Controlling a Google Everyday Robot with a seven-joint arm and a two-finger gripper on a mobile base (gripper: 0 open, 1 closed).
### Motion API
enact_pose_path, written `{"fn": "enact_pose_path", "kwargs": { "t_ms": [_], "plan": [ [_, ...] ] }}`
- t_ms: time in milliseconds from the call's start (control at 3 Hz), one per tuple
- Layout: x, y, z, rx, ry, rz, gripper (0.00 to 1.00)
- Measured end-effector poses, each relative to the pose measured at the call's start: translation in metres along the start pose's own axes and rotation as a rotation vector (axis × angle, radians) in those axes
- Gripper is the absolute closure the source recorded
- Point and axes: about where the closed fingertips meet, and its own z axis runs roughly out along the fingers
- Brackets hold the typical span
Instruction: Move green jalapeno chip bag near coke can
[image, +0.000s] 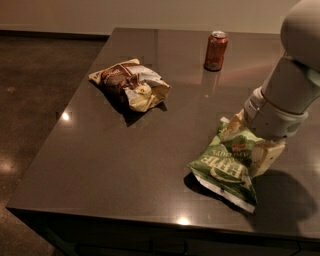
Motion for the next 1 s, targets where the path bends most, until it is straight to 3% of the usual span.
{"fn": "enact_pose_path", "kwargs": {
  "t_ms": [333,667,1000],
  "plan": [
    [0.0,-0.014,-0.008,0.036,-0.005,0.058,0.65],
    [0.001,-0.046,-0.022,0.099,-0.003,0.157,0.88],
    [0.007,-0.089,-0.034,0.175,0.012,0.258,1.0]
  ]
}}
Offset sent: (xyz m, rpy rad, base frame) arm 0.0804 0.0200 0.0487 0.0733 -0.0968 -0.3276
